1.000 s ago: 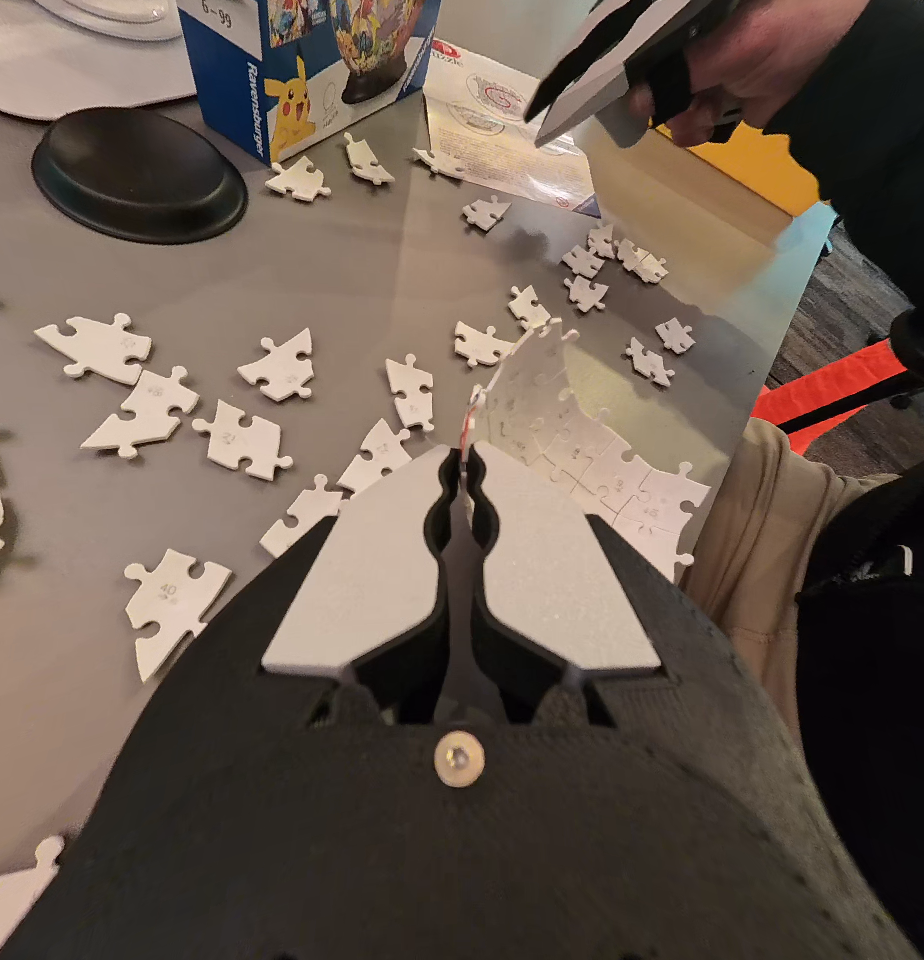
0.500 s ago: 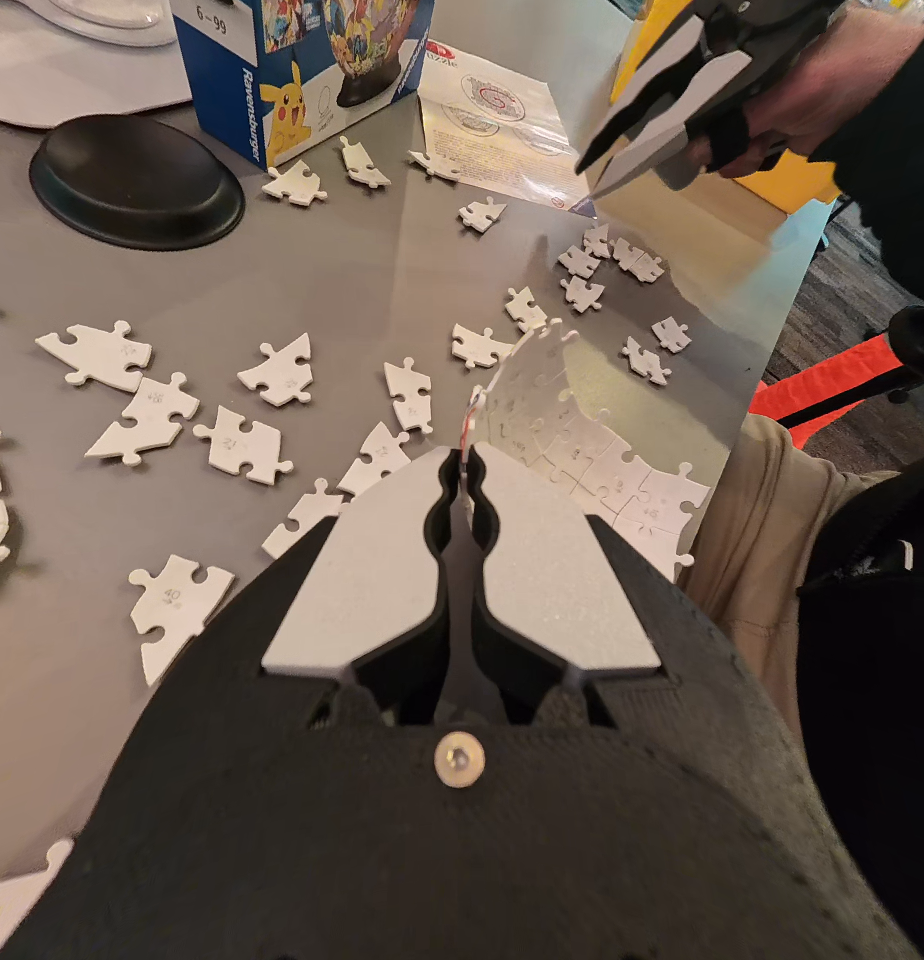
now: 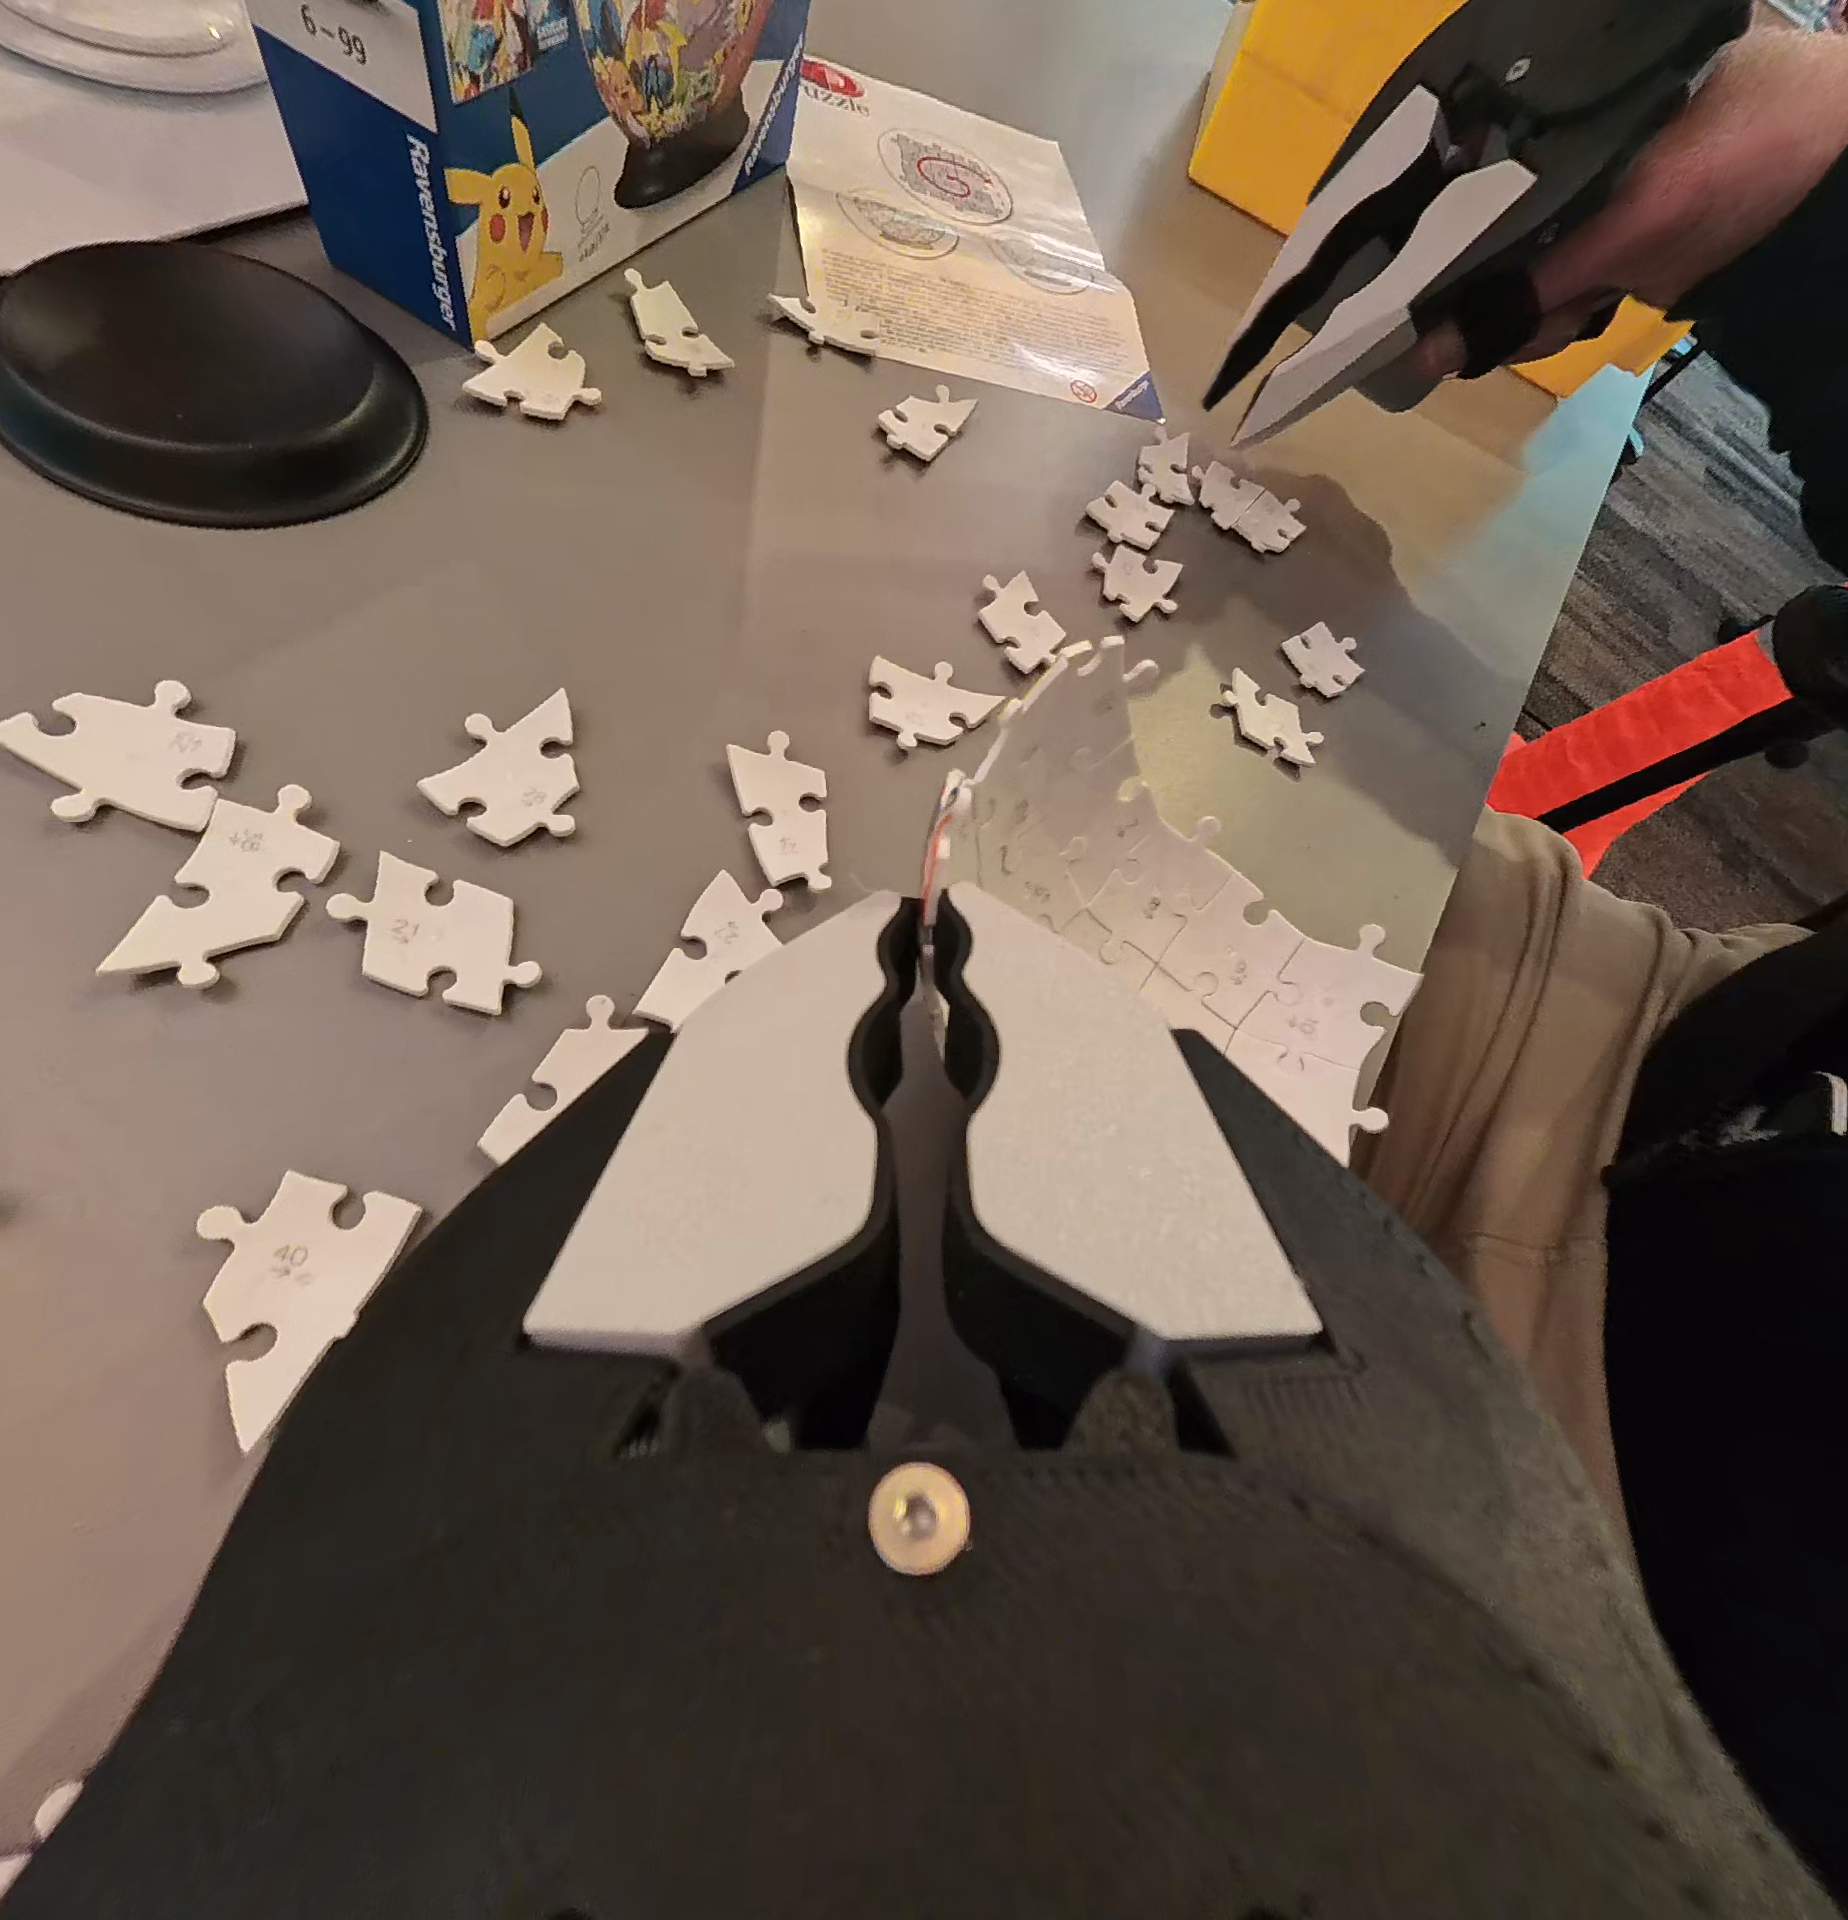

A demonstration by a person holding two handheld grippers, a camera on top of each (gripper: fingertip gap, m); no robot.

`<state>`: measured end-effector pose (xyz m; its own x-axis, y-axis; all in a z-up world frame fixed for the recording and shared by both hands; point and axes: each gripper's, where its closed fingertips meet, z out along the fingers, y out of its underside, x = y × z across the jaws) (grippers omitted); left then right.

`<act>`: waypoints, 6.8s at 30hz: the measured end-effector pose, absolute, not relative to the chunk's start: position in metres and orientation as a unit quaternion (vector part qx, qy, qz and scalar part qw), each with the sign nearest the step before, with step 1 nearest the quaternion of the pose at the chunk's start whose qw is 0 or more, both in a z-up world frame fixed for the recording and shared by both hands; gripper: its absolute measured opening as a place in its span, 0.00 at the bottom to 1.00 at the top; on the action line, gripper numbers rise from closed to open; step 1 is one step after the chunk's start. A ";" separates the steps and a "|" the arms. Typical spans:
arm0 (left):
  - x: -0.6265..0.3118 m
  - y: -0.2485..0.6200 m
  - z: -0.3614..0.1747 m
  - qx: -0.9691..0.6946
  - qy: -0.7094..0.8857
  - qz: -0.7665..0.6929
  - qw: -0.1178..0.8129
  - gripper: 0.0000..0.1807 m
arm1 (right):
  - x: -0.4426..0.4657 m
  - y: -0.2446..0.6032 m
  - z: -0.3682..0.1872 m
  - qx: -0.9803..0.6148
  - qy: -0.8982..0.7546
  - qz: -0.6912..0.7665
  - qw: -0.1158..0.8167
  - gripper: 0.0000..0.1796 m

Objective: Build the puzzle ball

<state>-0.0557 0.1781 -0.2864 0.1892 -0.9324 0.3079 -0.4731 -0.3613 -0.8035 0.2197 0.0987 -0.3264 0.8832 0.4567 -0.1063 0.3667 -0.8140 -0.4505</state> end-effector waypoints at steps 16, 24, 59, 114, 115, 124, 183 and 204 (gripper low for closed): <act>-0.056 0.175 -0.287 -0.716 0.498 -0.402 0.279 0.01 | 0.225 0.095 -0.338 -0.951 -0.240 0.068 0.184 0.10; -0.064 0.174 -0.288 -0.721 0.496 -0.395 0.280 0.01 | 0.212 0.118 -0.319 -0.935 -0.258 0.060 0.237 0.10; -0.093 0.172 -0.296 -0.745 0.479 -0.374 0.274 0.01 | 0.138 0.095 -0.323 -0.893 -0.383 0.152 0.183 0.13; -0.168 0.175 -0.302 -0.788 0.405 -0.357 0.297 0.01 | -0.023 0.177 -0.340 -0.841 -0.491 0.150 0.171 0.13; -0.168 0.174 -0.301 -0.787 0.406 -0.357 0.297 0.01 | -0.024 0.177 -0.340 -0.841 -0.491 0.149 0.171 0.13; -0.170 0.175 -0.301 -0.788 0.406 -0.354 0.297 0.01 | -0.028 0.201 -0.330 -0.843 -0.474 0.126 0.223 0.15; -0.187 0.185 -0.300 -0.795 0.378 -0.361 0.308 0.01 | -0.036 0.167 -0.331 -0.818 -0.489 0.209 0.220 0.12; -0.181 0.186 -0.303 -0.795 0.375 -0.368 0.304 0.01 | 0.032 0.214 -0.314 -0.863 -0.387 0.151 0.288 0.14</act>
<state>-0.1813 0.1858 -0.3031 0.4486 -0.8193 0.3570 -0.3721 -0.5344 -0.7589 0.0322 0.2137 -0.3140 0.6547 0.7550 -0.0363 0.5813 -0.5336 -0.6142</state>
